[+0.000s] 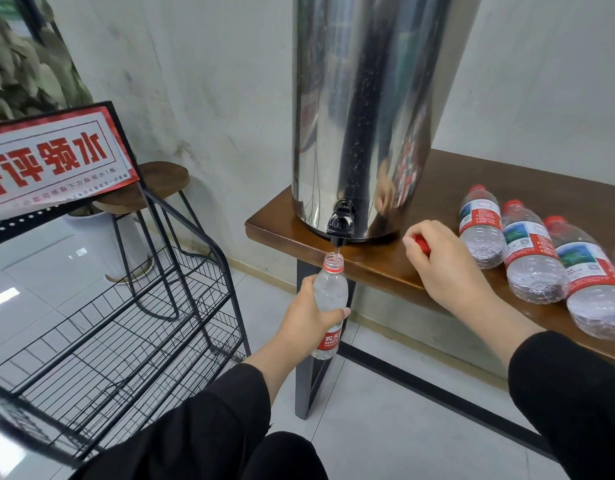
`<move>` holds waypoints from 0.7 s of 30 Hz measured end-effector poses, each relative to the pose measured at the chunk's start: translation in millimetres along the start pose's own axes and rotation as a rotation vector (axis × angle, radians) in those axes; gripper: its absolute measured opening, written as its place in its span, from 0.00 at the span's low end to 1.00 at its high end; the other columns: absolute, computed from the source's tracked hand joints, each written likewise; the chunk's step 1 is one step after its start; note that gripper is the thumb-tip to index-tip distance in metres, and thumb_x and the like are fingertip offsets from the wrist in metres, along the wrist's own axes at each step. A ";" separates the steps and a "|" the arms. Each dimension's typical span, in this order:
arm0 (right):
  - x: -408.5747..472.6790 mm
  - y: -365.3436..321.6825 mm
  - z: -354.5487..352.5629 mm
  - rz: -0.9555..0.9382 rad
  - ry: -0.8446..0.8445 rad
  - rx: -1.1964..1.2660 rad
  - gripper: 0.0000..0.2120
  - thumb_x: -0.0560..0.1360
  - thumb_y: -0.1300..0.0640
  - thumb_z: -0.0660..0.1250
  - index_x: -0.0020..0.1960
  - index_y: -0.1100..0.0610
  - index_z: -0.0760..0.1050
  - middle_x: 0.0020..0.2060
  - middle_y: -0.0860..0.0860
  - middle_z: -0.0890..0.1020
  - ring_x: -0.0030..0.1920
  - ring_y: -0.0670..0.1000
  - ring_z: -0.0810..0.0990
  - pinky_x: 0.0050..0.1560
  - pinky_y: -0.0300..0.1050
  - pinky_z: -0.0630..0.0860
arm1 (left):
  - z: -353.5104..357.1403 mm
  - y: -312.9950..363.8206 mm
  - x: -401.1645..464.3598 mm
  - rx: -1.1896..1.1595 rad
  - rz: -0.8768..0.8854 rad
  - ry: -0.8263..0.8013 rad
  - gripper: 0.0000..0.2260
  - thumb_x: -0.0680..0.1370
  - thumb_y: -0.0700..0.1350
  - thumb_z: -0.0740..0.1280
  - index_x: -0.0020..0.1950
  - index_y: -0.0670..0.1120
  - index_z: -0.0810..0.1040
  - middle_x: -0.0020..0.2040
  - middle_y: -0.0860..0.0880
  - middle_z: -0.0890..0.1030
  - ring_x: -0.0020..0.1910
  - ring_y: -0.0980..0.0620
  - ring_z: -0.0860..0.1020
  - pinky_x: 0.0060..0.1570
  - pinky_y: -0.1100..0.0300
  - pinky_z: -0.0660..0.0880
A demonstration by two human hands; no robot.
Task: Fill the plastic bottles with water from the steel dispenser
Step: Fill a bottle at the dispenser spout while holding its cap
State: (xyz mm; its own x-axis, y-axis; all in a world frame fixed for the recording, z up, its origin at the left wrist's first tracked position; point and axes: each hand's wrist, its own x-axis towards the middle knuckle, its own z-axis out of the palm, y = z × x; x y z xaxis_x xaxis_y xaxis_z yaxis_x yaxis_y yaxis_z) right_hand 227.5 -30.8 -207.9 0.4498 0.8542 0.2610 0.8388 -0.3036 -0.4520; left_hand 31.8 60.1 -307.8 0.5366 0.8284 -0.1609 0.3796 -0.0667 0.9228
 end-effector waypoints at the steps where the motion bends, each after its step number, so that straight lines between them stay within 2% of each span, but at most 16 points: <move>1: -1.1 -3.1 -3.5 -0.006 0.013 0.019 0.05 0.83 0.49 0.60 0.56 0.48 0.72 0.50 0.45 0.76 0.46 0.45 0.75 0.41 0.32 0.69 | -0.1 -0.6 0.3 0.003 0.002 0.002 0.32 0.76 0.48 0.76 0.75 0.54 0.64 0.66 0.51 0.76 0.65 0.48 0.76 0.66 0.50 0.75; 4: -1.7 -19.8 -16.0 -0.096 0.096 0.096 0.11 0.83 0.46 0.61 0.45 0.50 0.74 0.39 0.44 0.77 0.42 0.46 0.76 0.37 0.37 0.67 | 0.0 -0.8 0.8 0.010 0.011 0.007 0.31 0.76 0.48 0.76 0.74 0.54 0.64 0.66 0.51 0.76 0.65 0.48 0.76 0.66 0.49 0.75; 6: 0.3 -36.1 -25.3 -0.200 0.162 0.135 0.14 0.82 0.45 0.63 0.41 0.51 0.73 0.36 0.45 0.76 0.40 0.46 0.75 0.38 0.41 0.67 | 0.3 -0.6 1.0 0.018 0.013 0.001 0.32 0.76 0.49 0.76 0.75 0.53 0.64 0.66 0.51 0.76 0.65 0.48 0.76 0.66 0.49 0.75; 8: 2.2 -53.4 -33.1 -0.273 0.145 0.162 0.10 0.82 0.46 0.63 0.46 0.51 0.75 0.40 0.44 0.77 0.43 0.45 0.75 0.43 0.41 0.70 | -0.1 -0.5 1.4 0.019 0.015 -0.003 0.32 0.76 0.48 0.76 0.74 0.53 0.64 0.66 0.51 0.76 0.65 0.49 0.76 0.65 0.50 0.75; 10: 1.8 -67.4 -40.0 -0.315 0.083 0.160 0.09 0.81 0.45 0.63 0.57 0.47 0.76 0.43 0.42 0.77 0.45 0.43 0.75 0.46 0.41 0.71 | -0.6 -0.4 2.3 0.018 0.020 -0.006 0.31 0.76 0.48 0.76 0.74 0.53 0.64 0.65 0.52 0.76 0.64 0.49 0.76 0.64 0.52 0.74; 12: -0.5 -78.7 -45.6 -0.355 -0.004 0.126 0.17 0.80 0.41 0.62 0.66 0.44 0.74 0.47 0.35 0.77 0.48 0.38 0.75 0.48 0.36 0.69 | -0.8 -0.6 3.2 0.012 0.020 -0.007 0.32 0.76 0.48 0.76 0.74 0.53 0.64 0.64 0.53 0.75 0.64 0.50 0.76 0.63 0.53 0.74; 13: -1.2 -83.1 -47.5 -0.376 -0.043 0.096 0.22 0.78 0.37 0.61 0.69 0.43 0.73 0.52 0.34 0.78 0.51 0.36 0.74 0.51 0.35 0.70 | -1.0 -0.9 3.5 0.009 0.018 -0.005 0.32 0.76 0.49 0.76 0.75 0.54 0.64 0.64 0.53 0.75 0.63 0.50 0.76 0.62 0.54 0.73; 16: 0.3 -90.2 -46.9 -0.412 -0.142 -0.047 0.31 0.75 0.31 0.58 0.75 0.40 0.68 0.69 0.42 0.76 0.67 0.45 0.73 0.65 0.43 0.70 | -1.1 -2.0 3.9 0.004 0.024 0.000 0.32 0.76 0.49 0.77 0.74 0.54 0.64 0.64 0.52 0.77 0.63 0.49 0.77 0.64 0.53 0.74; 18: 1.3 -90.1 -42.3 -0.435 -0.177 -0.110 0.30 0.77 0.34 0.61 0.77 0.42 0.66 0.70 0.45 0.76 0.69 0.49 0.73 0.67 0.46 0.71 | -0.8 -2.2 3.8 0.002 0.028 -0.004 0.31 0.76 0.49 0.77 0.74 0.53 0.64 0.64 0.52 0.77 0.63 0.49 0.77 0.65 0.52 0.74; 21: 1.3 -89.5 -36.3 -0.469 -0.193 -0.153 0.27 0.80 0.38 0.62 0.77 0.42 0.66 0.65 0.47 0.79 0.64 0.50 0.76 0.62 0.47 0.74 | -0.6 -2.1 4.1 0.005 0.027 -0.007 0.31 0.76 0.49 0.76 0.74 0.53 0.64 0.64 0.51 0.77 0.63 0.48 0.77 0.66 0.50 0.74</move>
State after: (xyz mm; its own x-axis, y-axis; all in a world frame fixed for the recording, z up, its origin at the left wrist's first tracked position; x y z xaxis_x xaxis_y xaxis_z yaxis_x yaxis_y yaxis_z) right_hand 164.2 -17.8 -136.1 -0.0365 0.9708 0.2372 0.9780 0.0835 -0.1910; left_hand 32.7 64.0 -310.2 0.5519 0.8224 -0.1384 0.3687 -0.0918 0.9250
